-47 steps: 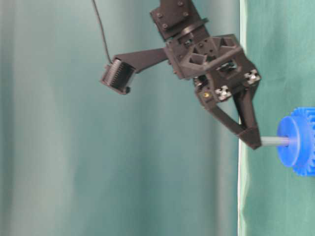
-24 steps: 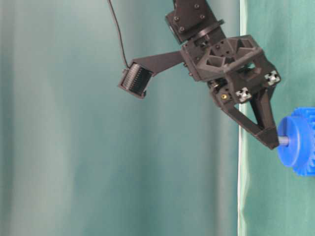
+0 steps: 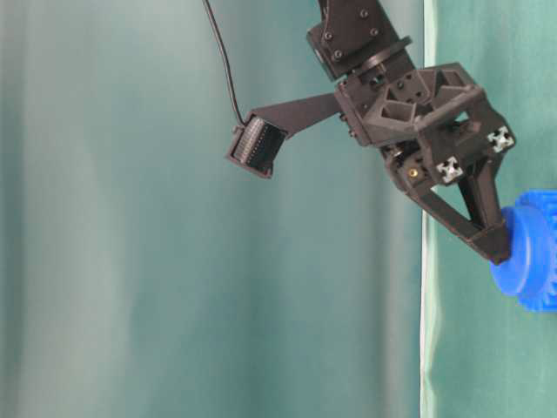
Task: Insert the shaft placed at a random location into the center hole of the medium gear at another random location.
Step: 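Lower the shaft into the blue gear's center hole with the right gripper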
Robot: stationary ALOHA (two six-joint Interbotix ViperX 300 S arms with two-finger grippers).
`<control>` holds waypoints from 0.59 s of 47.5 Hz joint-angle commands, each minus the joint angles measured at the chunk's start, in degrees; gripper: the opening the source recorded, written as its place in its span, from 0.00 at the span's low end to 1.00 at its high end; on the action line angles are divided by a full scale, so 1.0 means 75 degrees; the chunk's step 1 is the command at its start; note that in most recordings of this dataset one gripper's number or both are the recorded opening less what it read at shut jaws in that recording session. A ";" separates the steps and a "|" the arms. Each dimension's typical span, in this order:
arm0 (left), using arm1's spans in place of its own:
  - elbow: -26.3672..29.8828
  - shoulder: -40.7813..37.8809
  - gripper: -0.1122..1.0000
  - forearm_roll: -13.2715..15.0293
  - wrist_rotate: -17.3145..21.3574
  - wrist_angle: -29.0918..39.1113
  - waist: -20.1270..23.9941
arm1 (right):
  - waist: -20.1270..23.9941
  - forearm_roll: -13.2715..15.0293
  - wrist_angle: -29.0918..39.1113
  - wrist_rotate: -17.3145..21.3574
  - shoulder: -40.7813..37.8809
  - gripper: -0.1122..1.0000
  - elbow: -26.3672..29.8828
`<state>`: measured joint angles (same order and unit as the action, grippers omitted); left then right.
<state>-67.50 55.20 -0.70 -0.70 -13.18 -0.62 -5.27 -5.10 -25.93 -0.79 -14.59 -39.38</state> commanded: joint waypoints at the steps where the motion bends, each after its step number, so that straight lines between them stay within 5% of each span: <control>1: 0.0164 -0.0070 0.10 -0.0023 -0.0012 -0.0012 -0.0012 | 0.0023 0.0000 -0.0094 0.0129 0.0105 0.22 0.0117; 15: 0.0164 -0.0070 0.10 -0.0023 -0.0012 -0.0012 -0.0012 | 0.0012 0.0000 -0.0129 0.0117 0.0117 0.25 0.0129; 28: 0.0164 -0.0070 0.10 -0.0023 -0.0012 -0.0012 -0.0012 | 0.0023 0.0000 -0.0129 0.0117 0.0117 0.88 0.0117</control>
<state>-67.50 55.20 -0.70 -0.70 -13.01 -0.53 -4.75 -5.10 -26.10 -0.70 -14.59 -39.38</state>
